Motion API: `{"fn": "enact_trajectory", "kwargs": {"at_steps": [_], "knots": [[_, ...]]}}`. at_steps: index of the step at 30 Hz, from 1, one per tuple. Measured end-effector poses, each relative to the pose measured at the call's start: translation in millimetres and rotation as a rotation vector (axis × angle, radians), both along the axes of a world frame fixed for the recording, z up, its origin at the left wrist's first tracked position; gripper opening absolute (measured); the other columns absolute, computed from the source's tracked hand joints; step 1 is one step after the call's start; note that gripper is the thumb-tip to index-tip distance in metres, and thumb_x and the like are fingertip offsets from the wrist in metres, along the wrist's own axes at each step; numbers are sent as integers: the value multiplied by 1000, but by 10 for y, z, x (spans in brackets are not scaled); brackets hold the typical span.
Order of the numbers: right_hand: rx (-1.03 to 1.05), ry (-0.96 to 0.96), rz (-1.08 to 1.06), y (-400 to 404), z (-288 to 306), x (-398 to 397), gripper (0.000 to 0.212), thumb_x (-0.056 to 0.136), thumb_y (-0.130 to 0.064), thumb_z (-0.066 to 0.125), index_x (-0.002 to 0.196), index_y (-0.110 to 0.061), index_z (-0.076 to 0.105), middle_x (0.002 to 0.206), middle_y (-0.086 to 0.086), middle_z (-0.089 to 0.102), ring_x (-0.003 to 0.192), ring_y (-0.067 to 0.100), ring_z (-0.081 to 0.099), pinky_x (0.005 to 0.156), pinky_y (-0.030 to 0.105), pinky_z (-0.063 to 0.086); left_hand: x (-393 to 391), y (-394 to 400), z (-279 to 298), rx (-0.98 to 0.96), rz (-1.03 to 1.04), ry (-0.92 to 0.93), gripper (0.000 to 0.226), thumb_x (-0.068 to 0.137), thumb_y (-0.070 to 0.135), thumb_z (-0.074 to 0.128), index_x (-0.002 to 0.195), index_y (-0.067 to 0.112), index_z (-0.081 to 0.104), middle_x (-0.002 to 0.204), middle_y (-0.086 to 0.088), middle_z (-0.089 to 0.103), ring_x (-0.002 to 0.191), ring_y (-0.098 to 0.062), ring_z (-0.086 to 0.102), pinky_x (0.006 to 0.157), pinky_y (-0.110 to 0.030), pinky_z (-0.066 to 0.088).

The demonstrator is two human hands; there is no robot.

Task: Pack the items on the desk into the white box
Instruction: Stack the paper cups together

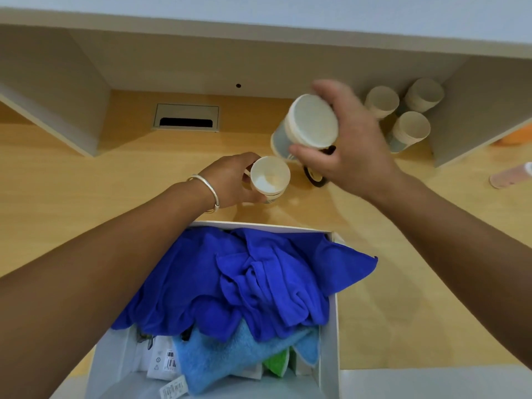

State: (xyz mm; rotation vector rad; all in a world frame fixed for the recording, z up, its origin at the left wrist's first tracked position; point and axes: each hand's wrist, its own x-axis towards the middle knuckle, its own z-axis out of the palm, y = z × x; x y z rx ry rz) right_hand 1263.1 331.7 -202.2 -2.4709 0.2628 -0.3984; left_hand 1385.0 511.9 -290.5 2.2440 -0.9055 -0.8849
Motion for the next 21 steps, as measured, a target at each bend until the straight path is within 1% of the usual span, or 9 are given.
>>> {"fn": "enact_trajectory", "kwargs": {"at_steps": [2,4,7,8,10,13,15,19,21], "knots": [[-8,45,76,112,-61,24,81,74,-43,76,141,-18,38,139,0,47,124,11,44,101,24,36,-2,1,2,-11,13,26,71,62,36,87,124,31,52,111,11,63,95,-9,63,76,-26,49],[-38,103,133,185,-144,51,82,74,-44,74,143,-21,36,140,1,47,125,14,45,101,26,37,-3,2,6,-10,16,32,70,62,35,87,123,32,51,110,11,63,93,-7,63,73,-25,48],[-90,196,194,243,-283,83,82,75,-46,71,143,-25,32,138,2,47,122,21,47,97,38,44,-7,-2,7,-15,3,24,71,63,36,86,124,31,50,111,9,64,95,-11,64,81,-33,52],[-112,219,207,247,-328,92,82,75,-46,71,144,-25,31,138,2,47,121,22,48,95,39,45,-8,-3,8,-16,-4,15,72,63,38,86,125,30,51,111,9,64,95,-12,64,84,-36,53],[-174,247,232,243,-419,105,81,76,-44,73,144,-25,32,141,2,45,123,23,47,93,37,46,-8,-5,13,-9,-12,1,73,62,41,85,125,31,51,110,10,64,96,-11,64,86,-37,53],[-286,276,284,216,-545,113,80,78,-46,71,144,-19,35,147,3,42,130,23,43,98,37,41,-14,-3,14,-11,-12,-6,70,61,45,85,122,31,53,108,13,63,96,-10,63,84,-35,53],[-332,311,314,209,-631,101,80,83,-49,65,147,-16,29,152,6,35,135,25,38,103,38,37,-22,2,10,-19,-20,3,68,61,46,84,120,30,53,107,13,63,95,-9,63,85,-35,53],[-406,451,386,234,-775,65,82,93,-55,43,153,-15,4,162,7,5,147,24,10,116,38,15,-28,-2,8,-9,-68,-8,66,62,46,81,120,29,53,104,11,64,93,-12,63,85,-39,53],[-410,477,391,256,-770,42,87,91,-59,44,153,-15,1,162,7,1,147,24,6,118,41,15,-26,-14,10,-5,-87,-14,66,62,46,79,120,30,52,103,12,64,91,-13,63,85,-41,53]]}}
